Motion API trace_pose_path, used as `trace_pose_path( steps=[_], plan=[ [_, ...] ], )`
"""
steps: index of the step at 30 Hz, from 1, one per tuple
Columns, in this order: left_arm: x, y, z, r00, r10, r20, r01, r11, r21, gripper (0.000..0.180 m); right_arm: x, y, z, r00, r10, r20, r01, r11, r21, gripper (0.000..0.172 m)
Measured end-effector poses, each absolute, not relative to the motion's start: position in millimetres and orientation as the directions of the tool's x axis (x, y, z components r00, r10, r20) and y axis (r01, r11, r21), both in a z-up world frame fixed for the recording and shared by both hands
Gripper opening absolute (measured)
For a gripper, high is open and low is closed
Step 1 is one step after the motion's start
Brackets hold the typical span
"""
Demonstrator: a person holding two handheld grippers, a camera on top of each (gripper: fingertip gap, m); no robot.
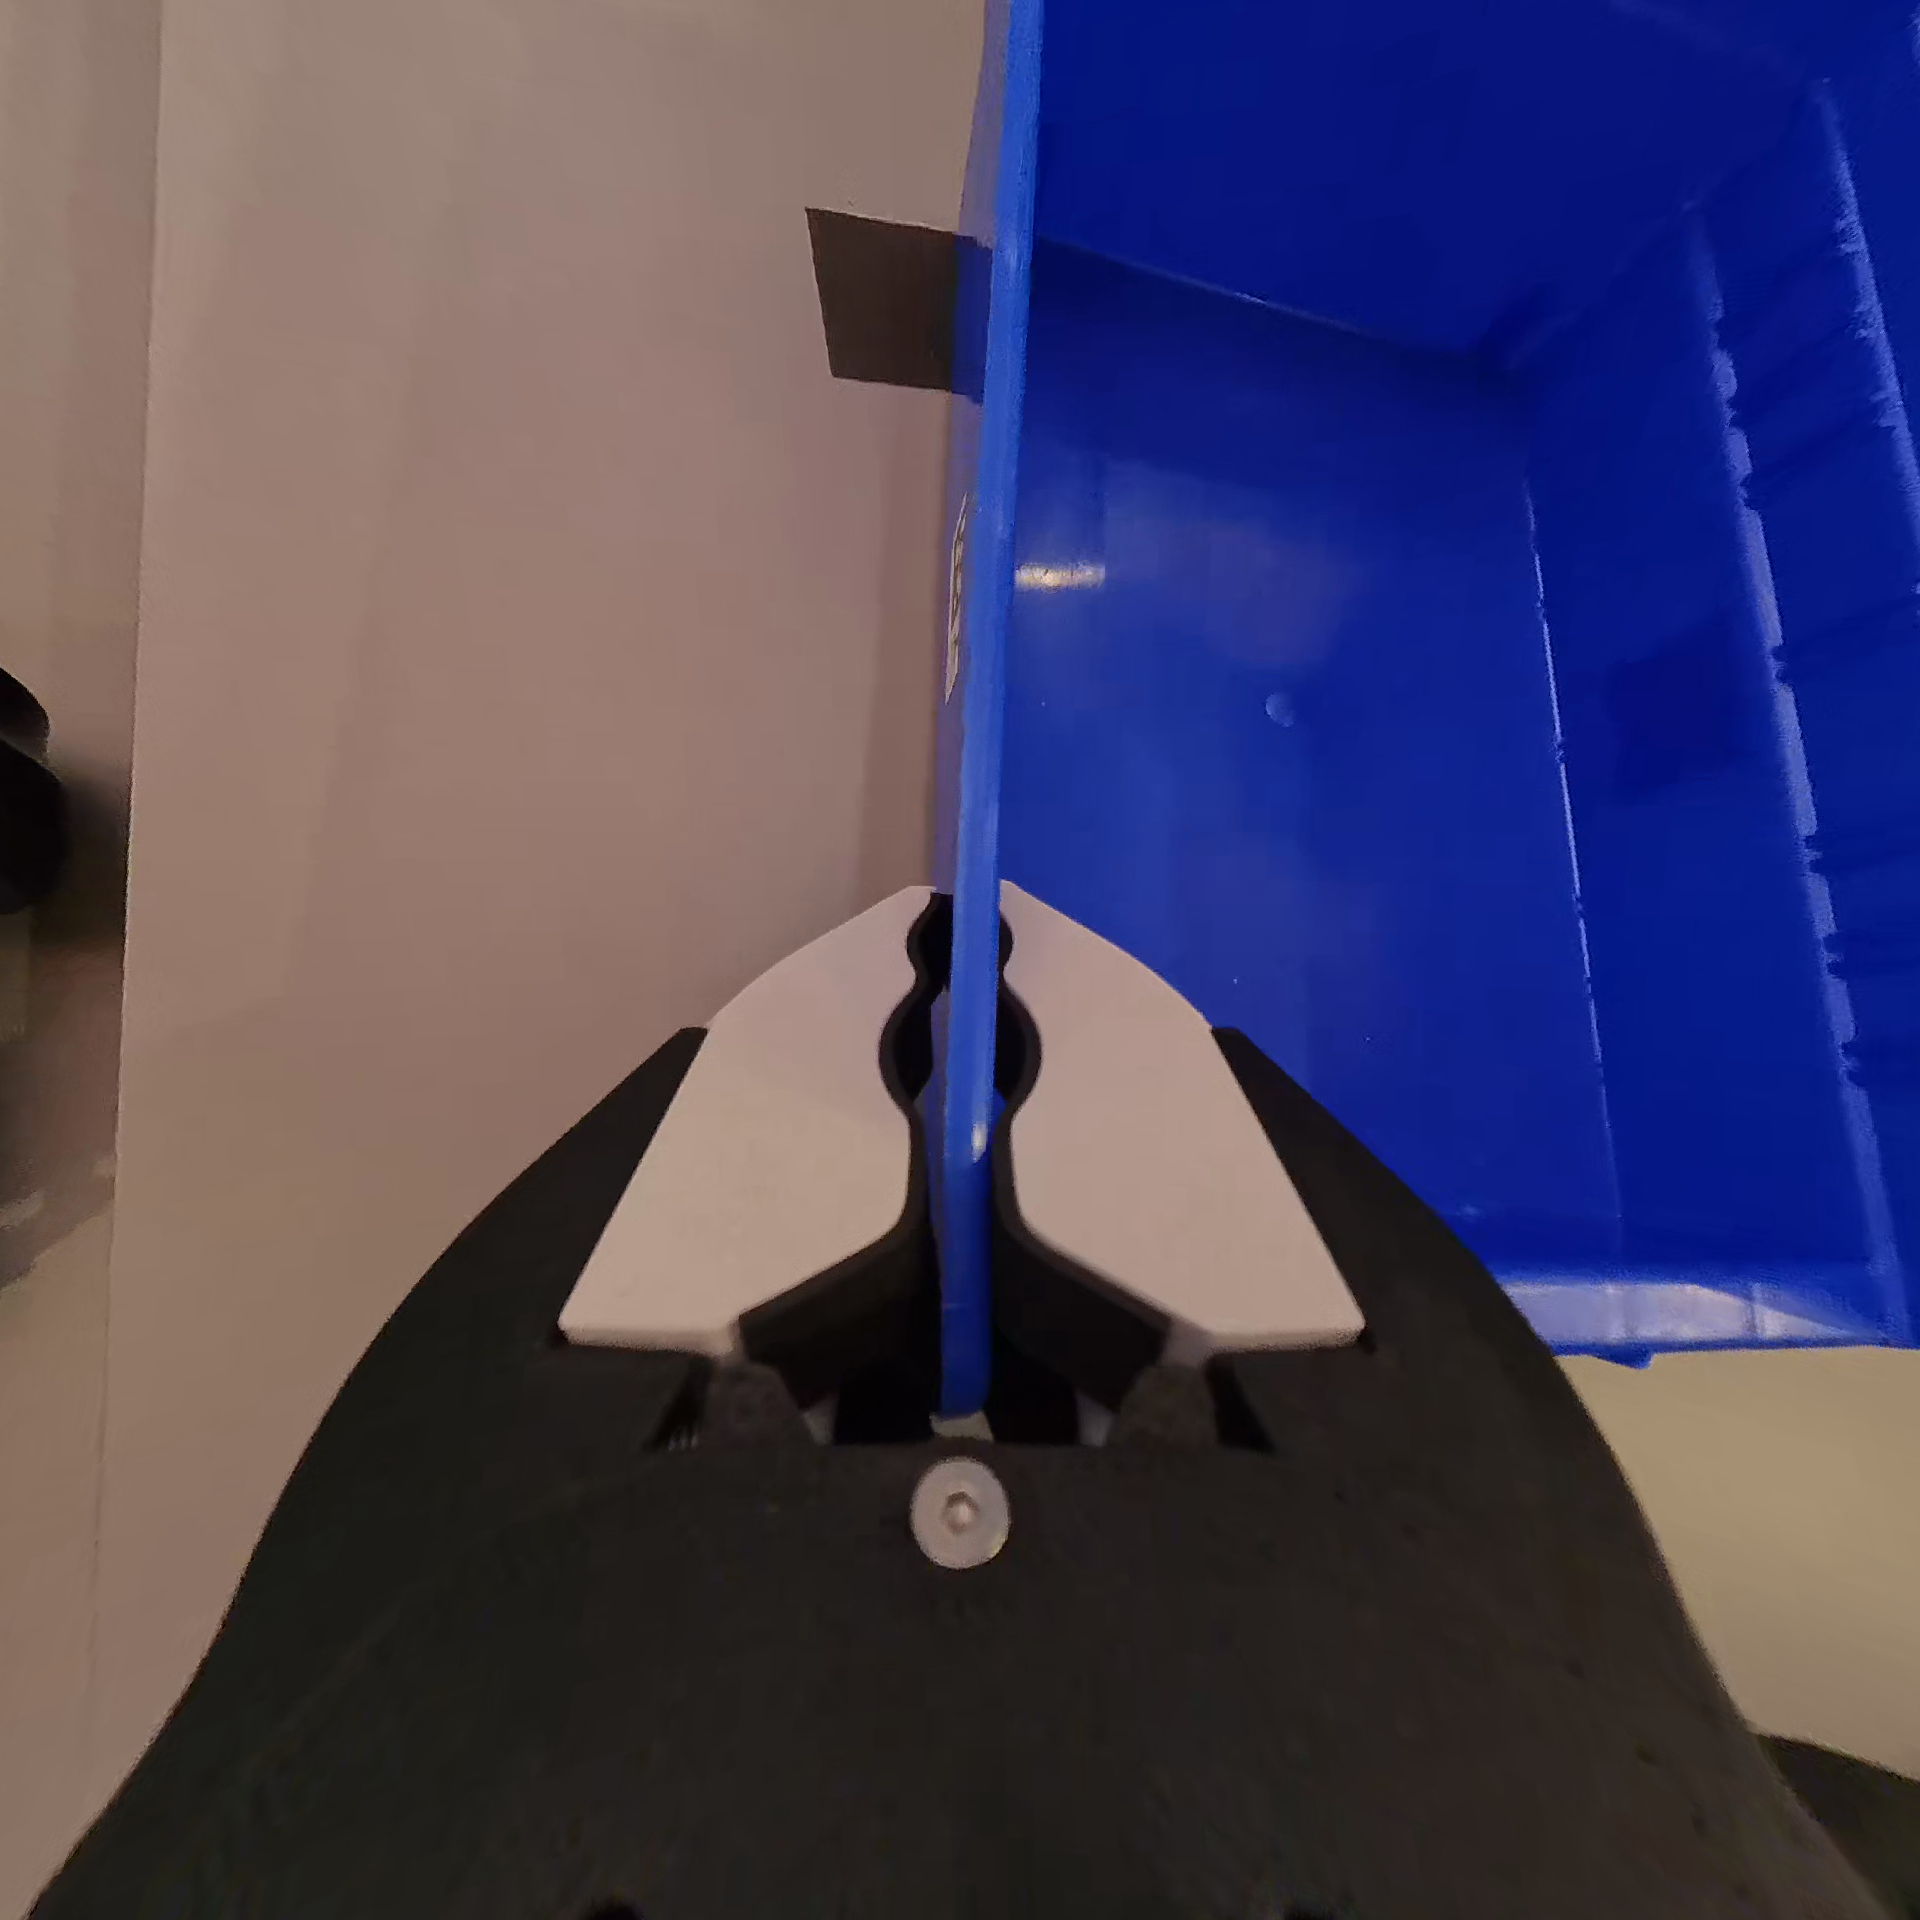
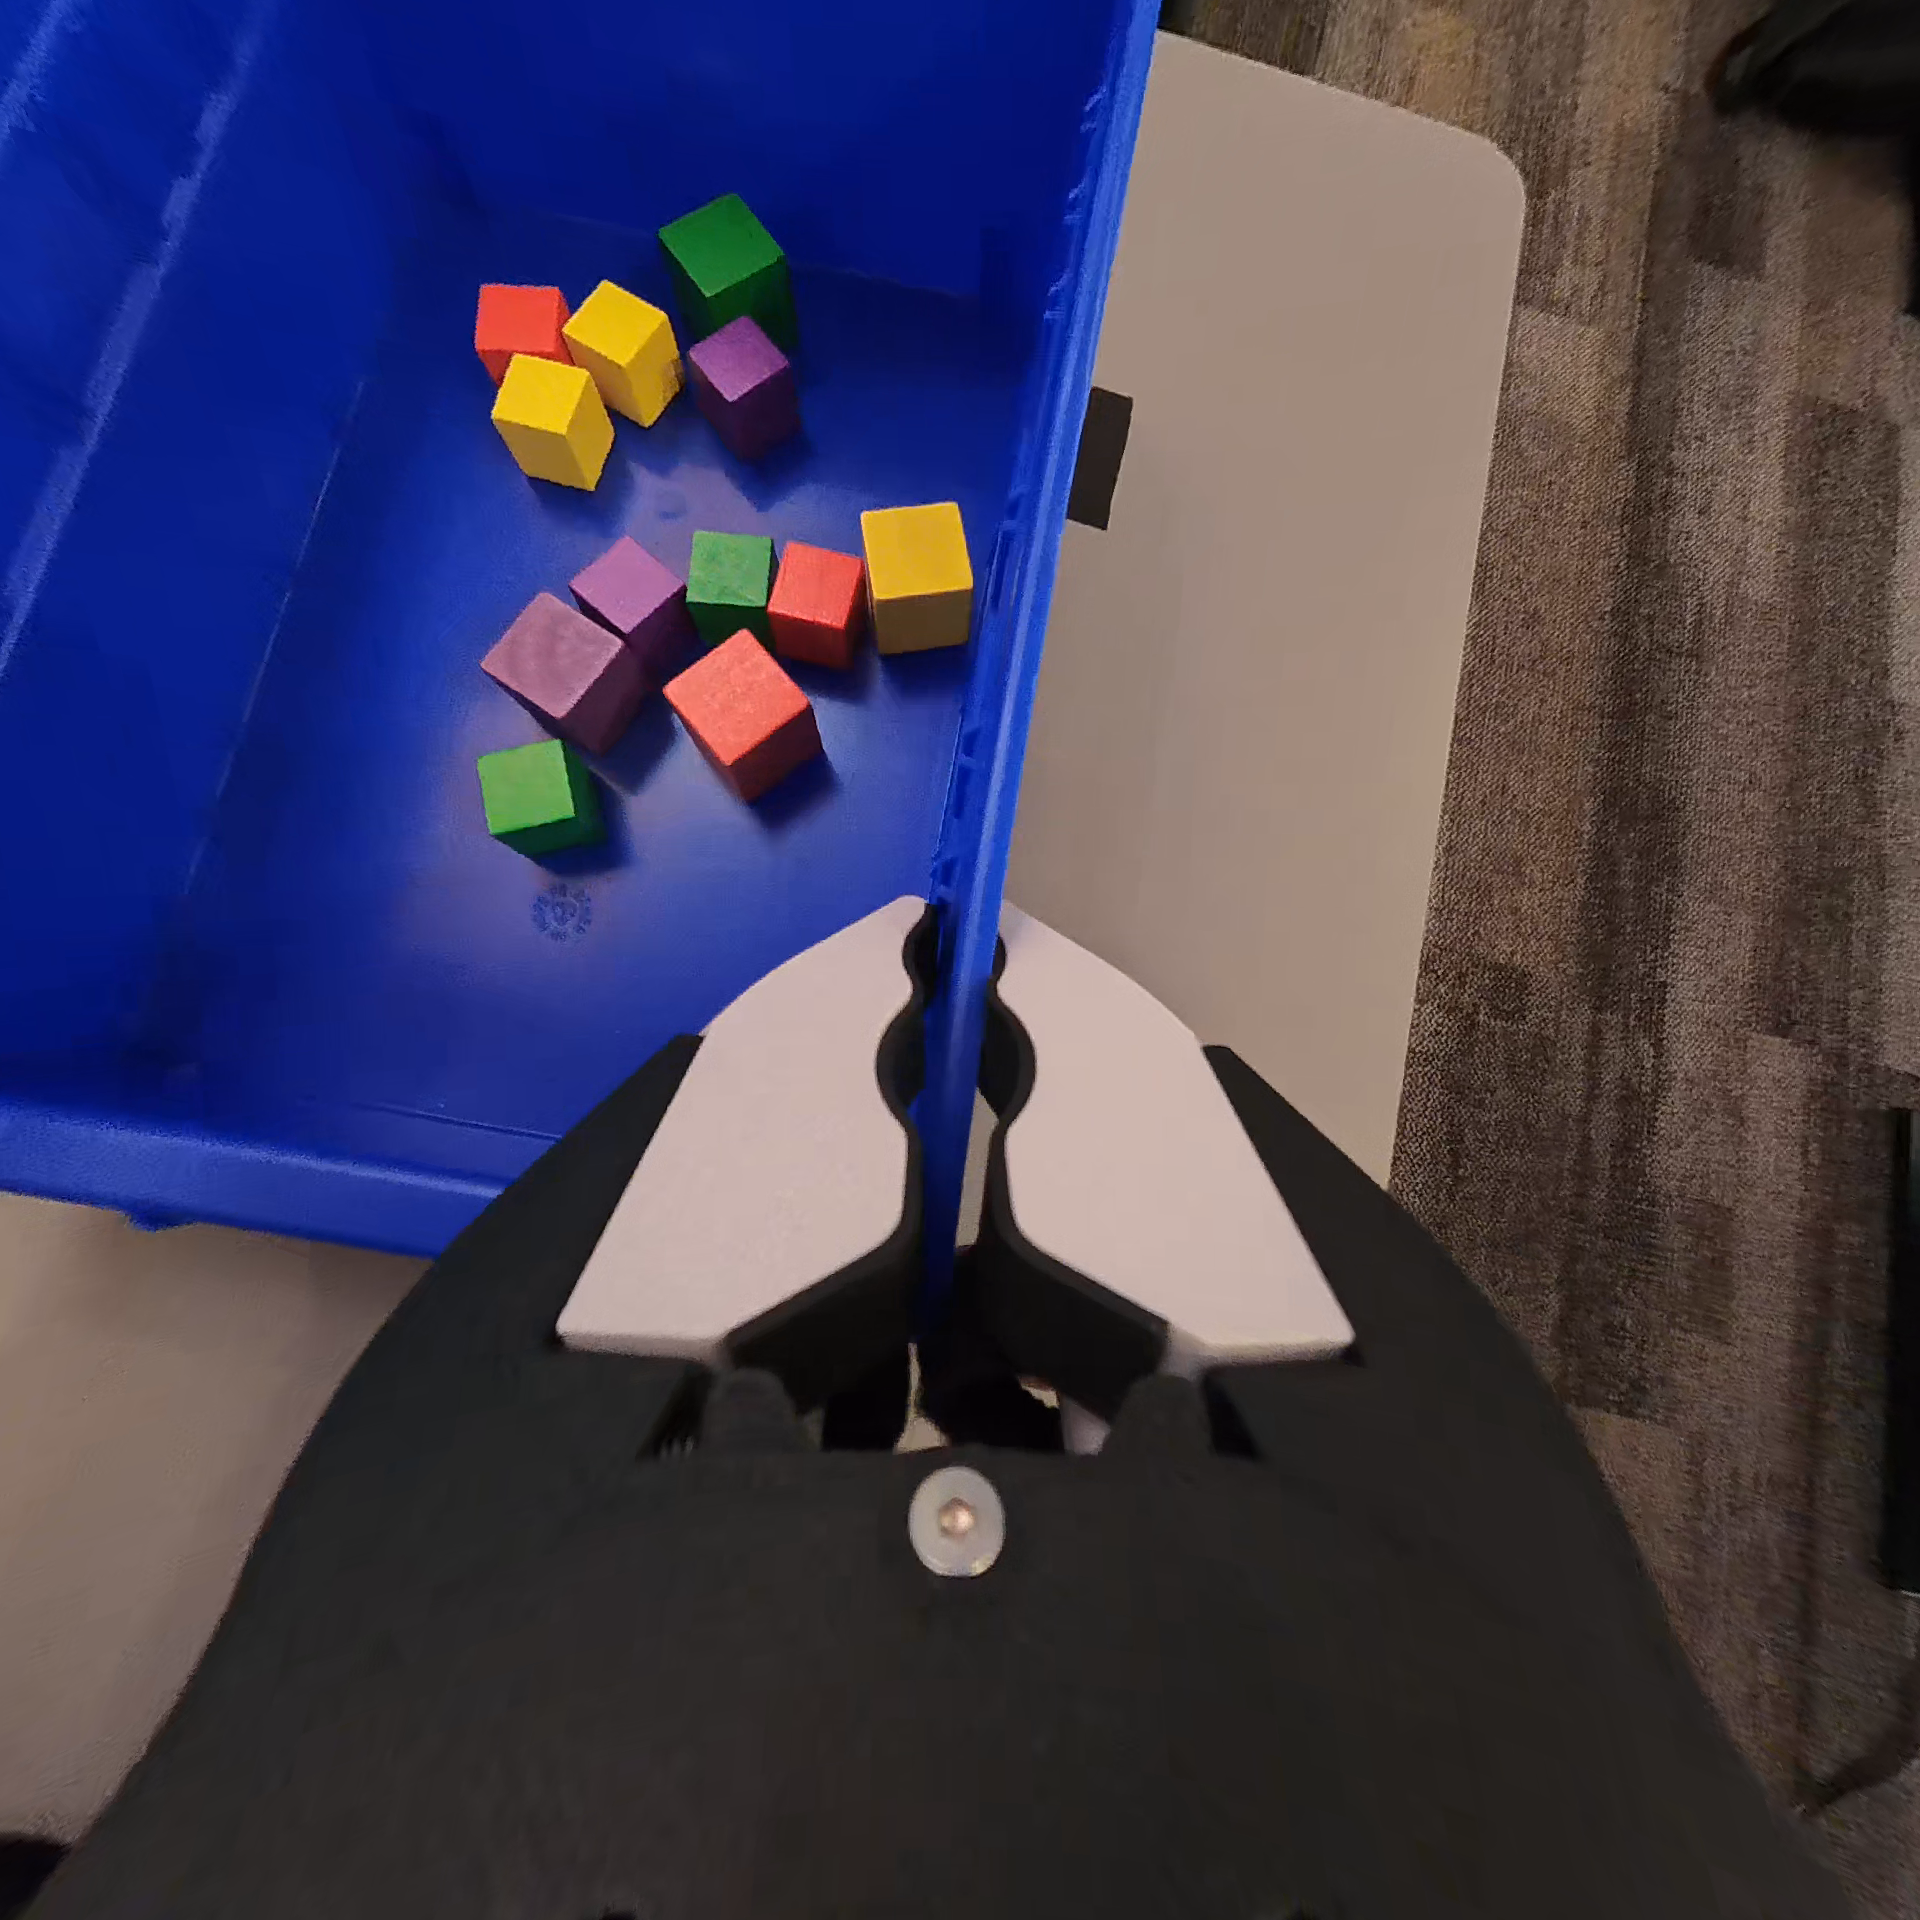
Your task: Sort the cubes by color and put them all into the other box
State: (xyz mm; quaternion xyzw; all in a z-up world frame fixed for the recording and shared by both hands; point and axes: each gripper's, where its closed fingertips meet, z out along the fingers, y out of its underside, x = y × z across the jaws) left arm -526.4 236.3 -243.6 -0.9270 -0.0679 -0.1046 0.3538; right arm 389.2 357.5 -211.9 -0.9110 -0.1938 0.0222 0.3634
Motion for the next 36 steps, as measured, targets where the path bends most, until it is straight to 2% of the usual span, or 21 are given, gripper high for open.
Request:
trace_pose_path(
  steps=[9, 17, 27, 36],
  plan=[
    [-502.6, 207.4, -227.7, 0.965, -0.068, 0.253, 0.103, -0.791, -0.603, 0.005, 385.8, 344.7, -201.6, 0.877, 0.465, 0.121, 0.435, -0.662, -0.61, 0.004],
    [-466.4, 159.6, -193.4, 0.94, -0.205, 0.271, -0.008, -0.812, -0.584, 0.005, 377.1, 326.1, -201.3, 0.811, 0.578, 0.092, 0.529, -0.657, -0.537, 0.005],
    [-400.0, 94.2, -172.9, 0.889, -0.393, 0.235, -0.23, -0.827, -0.513, 0.005, 351.9, 305.7, -204.9, 0.664, 0.744, 0.08, 0.681, -0.556, -0.477, 0.005],
    [-308.3, 64.2, -172.2, 0.751, -0.614, 0.24, -0.438, -0.737, -0.515, 0.005, 331.7, 285.5, -199.1, 0.499, 0.858, 0.121, 0.801, -0.404, -0.441, 0.005]
  ],
)
